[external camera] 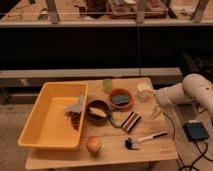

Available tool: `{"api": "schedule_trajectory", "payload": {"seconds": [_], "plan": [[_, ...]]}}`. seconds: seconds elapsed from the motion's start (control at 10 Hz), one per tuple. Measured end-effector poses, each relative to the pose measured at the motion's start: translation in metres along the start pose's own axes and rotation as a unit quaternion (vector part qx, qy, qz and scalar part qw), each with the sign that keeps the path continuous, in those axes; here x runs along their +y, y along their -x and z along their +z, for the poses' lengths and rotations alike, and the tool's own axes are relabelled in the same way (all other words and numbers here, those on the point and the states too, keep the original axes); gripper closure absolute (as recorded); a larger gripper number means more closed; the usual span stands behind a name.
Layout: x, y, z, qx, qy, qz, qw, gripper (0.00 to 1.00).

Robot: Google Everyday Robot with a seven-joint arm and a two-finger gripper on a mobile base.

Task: Place pepper in tray

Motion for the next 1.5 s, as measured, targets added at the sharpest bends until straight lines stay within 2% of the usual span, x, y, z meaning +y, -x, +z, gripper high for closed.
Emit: {"api": "schedule_trajectory", "payload": {"seconds": [1.5], "plan": [[0.0003,-0.0003,0.0001,0.0,0.0,0.0,1.0,0.2]]}}
